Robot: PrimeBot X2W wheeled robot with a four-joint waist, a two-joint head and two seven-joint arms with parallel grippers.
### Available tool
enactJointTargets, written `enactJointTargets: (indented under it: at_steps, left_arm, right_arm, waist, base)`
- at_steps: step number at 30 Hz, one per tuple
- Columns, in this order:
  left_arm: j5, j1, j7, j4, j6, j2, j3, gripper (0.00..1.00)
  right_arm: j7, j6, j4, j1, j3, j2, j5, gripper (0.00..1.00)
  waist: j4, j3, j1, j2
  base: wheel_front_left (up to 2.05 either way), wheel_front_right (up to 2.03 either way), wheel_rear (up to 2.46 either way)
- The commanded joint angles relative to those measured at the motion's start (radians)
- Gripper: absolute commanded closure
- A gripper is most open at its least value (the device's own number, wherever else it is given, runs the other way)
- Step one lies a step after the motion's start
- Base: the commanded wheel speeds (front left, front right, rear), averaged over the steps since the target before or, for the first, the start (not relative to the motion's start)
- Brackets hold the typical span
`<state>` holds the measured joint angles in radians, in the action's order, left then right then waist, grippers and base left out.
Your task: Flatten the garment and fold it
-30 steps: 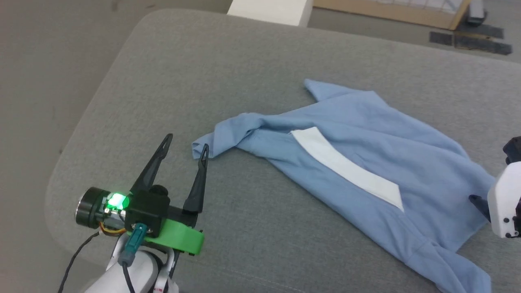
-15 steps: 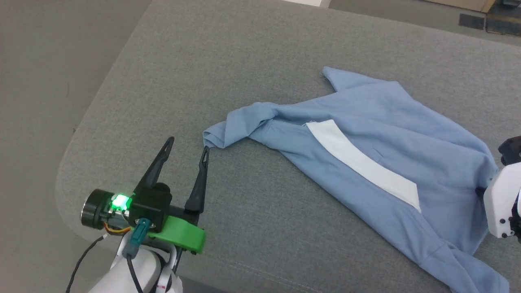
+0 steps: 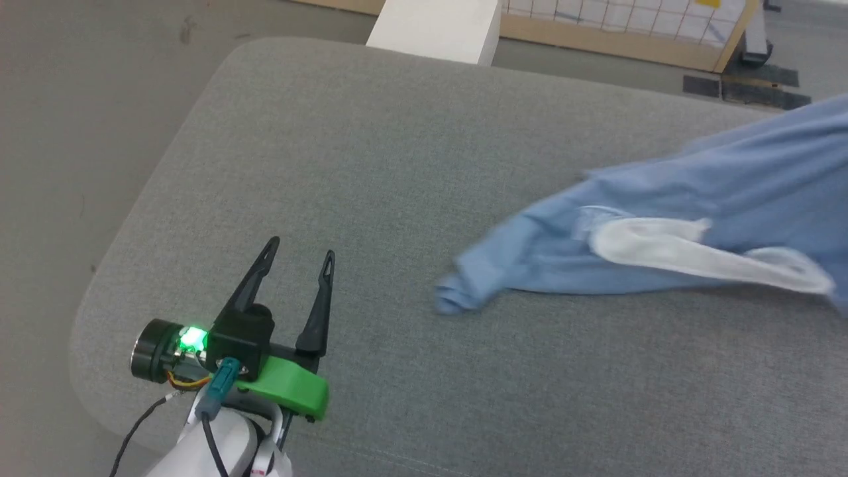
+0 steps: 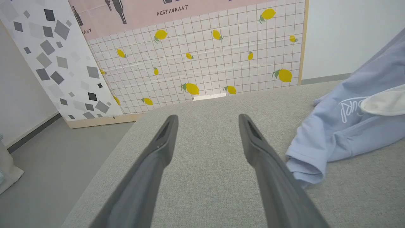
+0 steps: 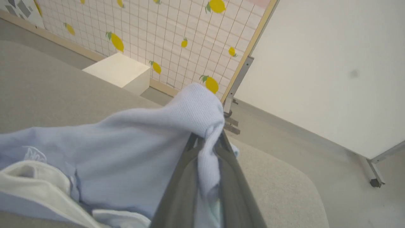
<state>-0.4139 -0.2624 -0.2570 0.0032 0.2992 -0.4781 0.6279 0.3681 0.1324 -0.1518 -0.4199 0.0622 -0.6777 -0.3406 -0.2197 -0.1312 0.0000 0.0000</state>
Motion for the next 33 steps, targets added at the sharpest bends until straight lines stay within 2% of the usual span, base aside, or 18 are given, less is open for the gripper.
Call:
enactJointTargets:
  at_steps: [1, 7, 11, 21, 22, 23, 24, 28, 33]
  left_arm:
    - [-0.005, 0.006, -0.005, 0.0, 0.0, 0.004, -0.003, 0.0]
    - [-0.001, -0.004, -0.005, -0.015, 0.002, 0.013, -0.002, 0.0]
    - [0.004, -0.021, -0.005, -0.023, -0.002, 0.018, 0.0, 0.0]
    - [0.018, -0.076, -0.005, -0.034, -0.024, 0.041, 0.002, 0.0]
    - [0.018, -0.079, -0.005, -0.034, -0.024, 0.045, 0.001, 0.0]
    - [0.018, -0.081, -0.005, -0.033, -0.025, 0.048, 0.0, 0.0]
    - [0.018, -0.082, -0.005, -0.031, -0.026, 0.051, -0.001, 0.0]
    - [0.018, -0.081, -0.005, -0.022, -0.026, 0.058, -0.004, 0.0]
    - [0.009, -0.073, -0.004, -0.006, -0.033, 0.058, -0.004, 0.0]
  right_arm:
    - [-0.017, -0.002, 0.018, -0.026, 0.022, -0.004, 0.018, 1.0]
    - [-0.033, -0.002, -0.012, -0.083, 0.105, 0.002, 0.099, 1.0]
    - [-0.019, -0.002, -0.103, -0.123, 0.062, -0.001, 0.137, 1.0]
    - [-0.042, -0.002, -0.406, -0.35, -0.073, -0.071, 0.221, 1.0]
    - [-0.041, -0.002, -0.44, -0.366, -0.09, -0.073, 0.227, 0.83]
    - [-0.041, -0.002, -0.465, -0.374, -0.109, -0.075, 0.23, 0.52]
    - [-0.039, -0.002, -0.497, -0.382, -0.13, -0.077, 0.23, 0.0]
    - [-0.04, -0.002, -0.591, -0.397, -0.182, -0.061, 0.187, 0.0]
    - [-0.091, -0.002, -0.642, -0.399, -0.235, -0.015, 0.092, 0.0]
  waist:
    - [0.0, 0.004, 0.0, 0.0]
    - [-0.024, -0.043, 0.0, 0.0]
    - [-0.045, -0.092, 0.0, 0.0]
    - [-0.108, -0.201, 0.0, 0.0]
    - [-0.113, -0.204, 0.0, 0.0]
    - [-0.115, -0.205, 0.0, 0.0]
    - [-0.117, -0.206, 0.0, 0.0]
    - [-0.114, -0.196, 0.0, 0.0]
    - [-0.078, -0.146, 0.0, 0.0]
  base:
    - [0.0, 0.0, 0.0]
    - [0.0, 0.0, 0.0]
    - [0.0, 0.0, 0.0]
    - [0.0, 0.0, 0.0]
    - [0.0, 0.0, 0.0]
    - [0.0, 0.0, 0.0]
    - [0.0, 0.0, 0.0]
    - [0.0, 0.0, 0.0]
    - [0.0, 0.0, 0.0]
